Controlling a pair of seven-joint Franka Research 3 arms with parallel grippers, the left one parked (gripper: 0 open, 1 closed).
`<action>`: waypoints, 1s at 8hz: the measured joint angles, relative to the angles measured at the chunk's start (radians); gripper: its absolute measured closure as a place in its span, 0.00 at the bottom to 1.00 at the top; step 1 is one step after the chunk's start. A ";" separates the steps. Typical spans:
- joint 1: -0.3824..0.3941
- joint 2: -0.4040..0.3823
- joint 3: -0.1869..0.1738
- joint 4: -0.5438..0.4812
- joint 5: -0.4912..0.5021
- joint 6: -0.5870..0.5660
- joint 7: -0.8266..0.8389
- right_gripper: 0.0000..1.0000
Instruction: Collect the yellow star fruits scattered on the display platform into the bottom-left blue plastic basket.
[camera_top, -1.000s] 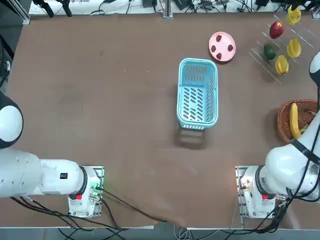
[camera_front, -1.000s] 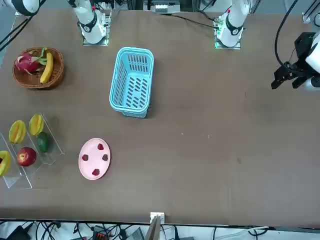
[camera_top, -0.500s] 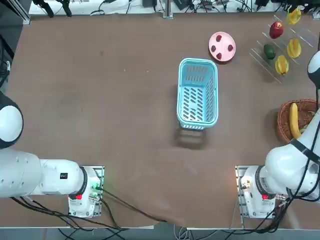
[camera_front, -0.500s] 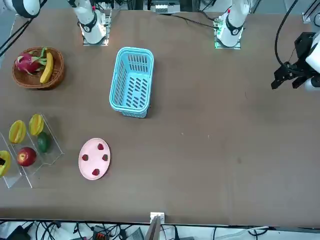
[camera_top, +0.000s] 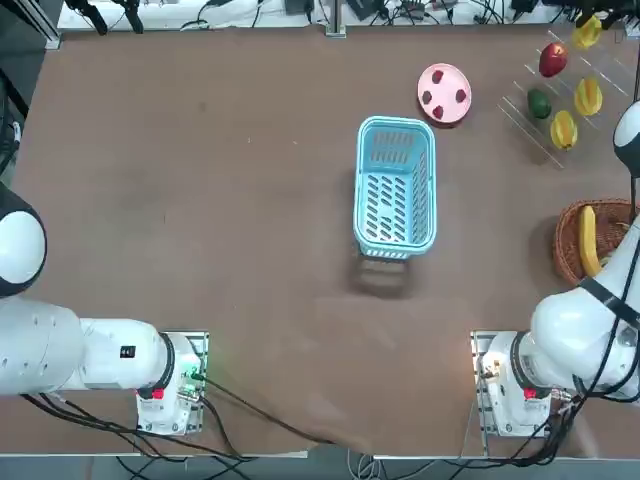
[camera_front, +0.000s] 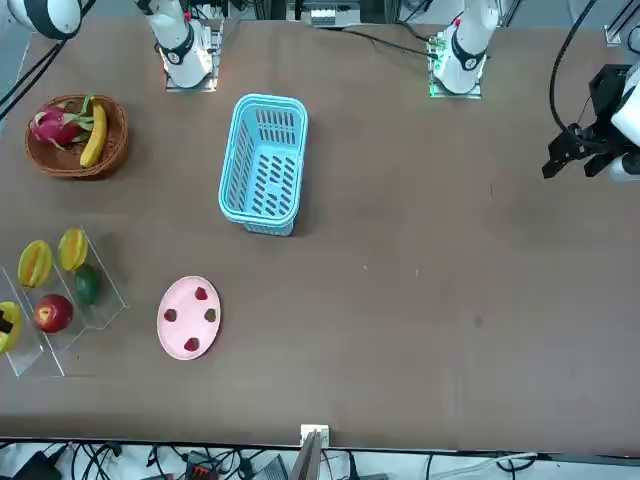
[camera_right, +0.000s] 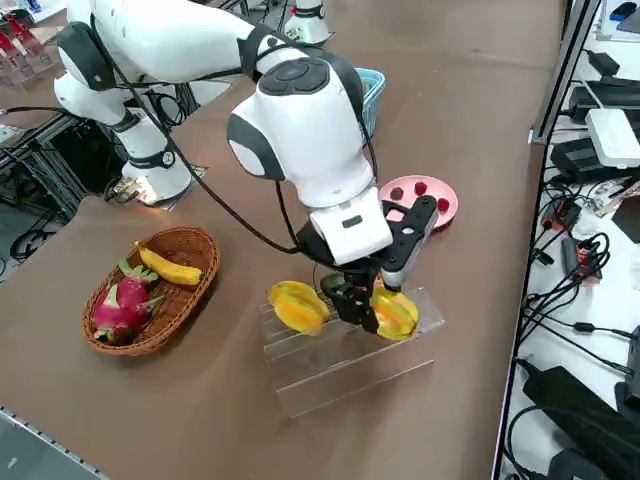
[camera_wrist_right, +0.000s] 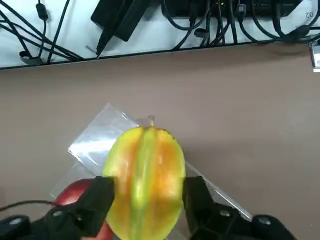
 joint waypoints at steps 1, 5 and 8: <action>0.000 0.000 0.000 0.009 0.000 0.001 0.000 0.42; 0.002 -0.002 0.001 0.019 0.001 -0.001 0.000 0.81; 0.002 -0.003 0.001 0.023 0.001 -0.017 0.000 0.81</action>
